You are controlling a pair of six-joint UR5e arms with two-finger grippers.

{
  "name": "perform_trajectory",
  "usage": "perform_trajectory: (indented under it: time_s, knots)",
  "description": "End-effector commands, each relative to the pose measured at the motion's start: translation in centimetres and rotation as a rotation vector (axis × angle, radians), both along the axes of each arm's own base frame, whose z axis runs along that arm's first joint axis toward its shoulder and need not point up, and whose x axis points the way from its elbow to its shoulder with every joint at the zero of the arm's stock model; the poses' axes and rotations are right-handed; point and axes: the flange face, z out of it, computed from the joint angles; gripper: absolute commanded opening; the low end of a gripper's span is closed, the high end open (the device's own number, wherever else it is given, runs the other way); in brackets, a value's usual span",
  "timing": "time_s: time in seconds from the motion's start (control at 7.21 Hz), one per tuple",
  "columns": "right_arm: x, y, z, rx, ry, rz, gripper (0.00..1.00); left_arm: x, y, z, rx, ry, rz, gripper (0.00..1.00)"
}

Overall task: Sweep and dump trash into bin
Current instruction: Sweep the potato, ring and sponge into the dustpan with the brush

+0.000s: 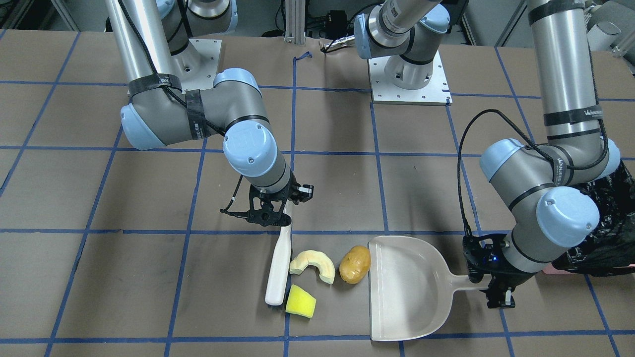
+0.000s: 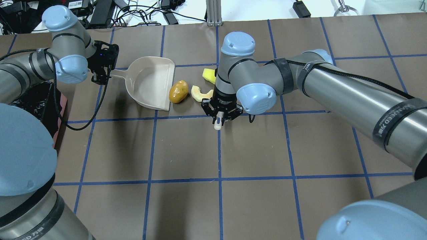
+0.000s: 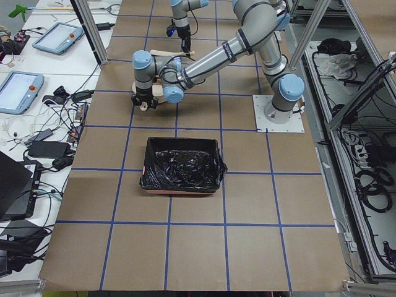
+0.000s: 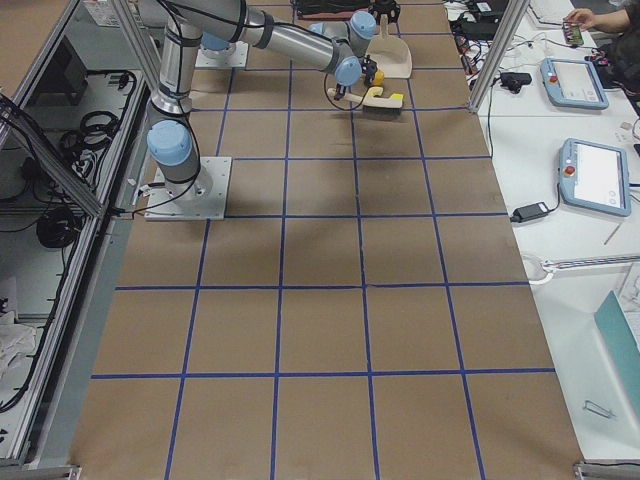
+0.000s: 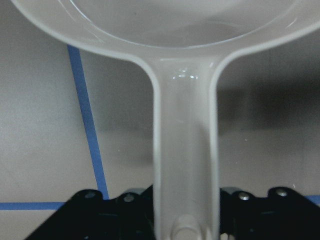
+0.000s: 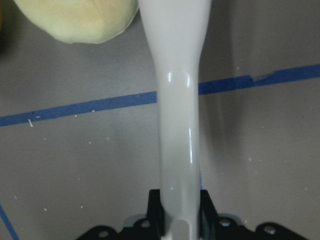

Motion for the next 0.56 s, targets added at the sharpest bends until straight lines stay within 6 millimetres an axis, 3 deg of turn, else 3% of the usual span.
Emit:
perform_trajectory:
  time_s: [0.0, 0.42]
  knots:
    - [2.3, 0.4, -0.1, -0.015, -0.043, -0.027, 0.00, -0.1, 0.0, 0.0, 0.000, 0.000, -0.002, 0.00]
    - [6.4, -0.3, 0.0, -0.058, -0.040, -0.046, 0.00, -0.1, 0.0, 0.0, 0.000, 0.000, -0.002, 0.00]
